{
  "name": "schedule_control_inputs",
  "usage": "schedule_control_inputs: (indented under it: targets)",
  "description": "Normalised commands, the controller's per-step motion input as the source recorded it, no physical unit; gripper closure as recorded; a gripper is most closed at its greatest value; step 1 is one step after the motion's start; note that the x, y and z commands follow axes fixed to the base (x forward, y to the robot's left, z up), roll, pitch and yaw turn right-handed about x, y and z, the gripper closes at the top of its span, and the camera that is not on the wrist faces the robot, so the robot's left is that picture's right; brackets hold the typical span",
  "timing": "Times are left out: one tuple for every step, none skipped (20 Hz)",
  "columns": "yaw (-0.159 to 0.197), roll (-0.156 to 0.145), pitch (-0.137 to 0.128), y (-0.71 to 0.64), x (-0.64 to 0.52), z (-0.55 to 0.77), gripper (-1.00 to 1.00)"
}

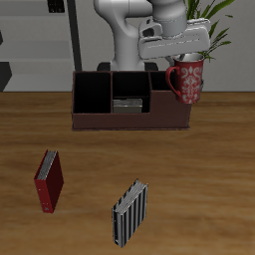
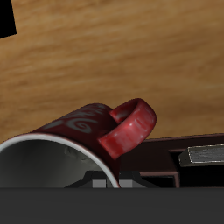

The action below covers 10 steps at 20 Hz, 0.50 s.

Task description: Place the yellow book into the back desk caddy's front compartment and place the red mug into the back desk caddy's right compartment

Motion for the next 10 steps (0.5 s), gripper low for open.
schedule_control_inputs:
  targets:
    - [-0.013, 0.097, -0.015, 0.24, -0.3, 0.23, 1.0]
    - [0.013, 0.091, 0.02, 0.08, -0.22, 0.16, 1.0]
    - [-0.071, 0.004, 0.02, -0.02, -0.31, 0.2, 1.0]
    - [0.026, 0.064, -0.043, 0.15, -0.38, 0.21, 1.0]
    - [-0.079, 0.109, 0.058, 0.13, -0.47, 0.18, 1.0]
    - [-0.017, 0.068, 0.011, 0.12, -0.42, 0.15, 1.0]
    - [0.027, 0.073, -0.008, 0.23, -0.32, 0.15, 1.0]
    - [-0.011, 0.109, -0.06, 0.2, -0.62, 0.32, 1.0]
    - [0.033, 0.094, -0.081, 0.18, -0.51, 0.3, 1.0]
    - [-0.069, 0.066, -0.011, 0.07, -0.41, 0.27, 1.0]
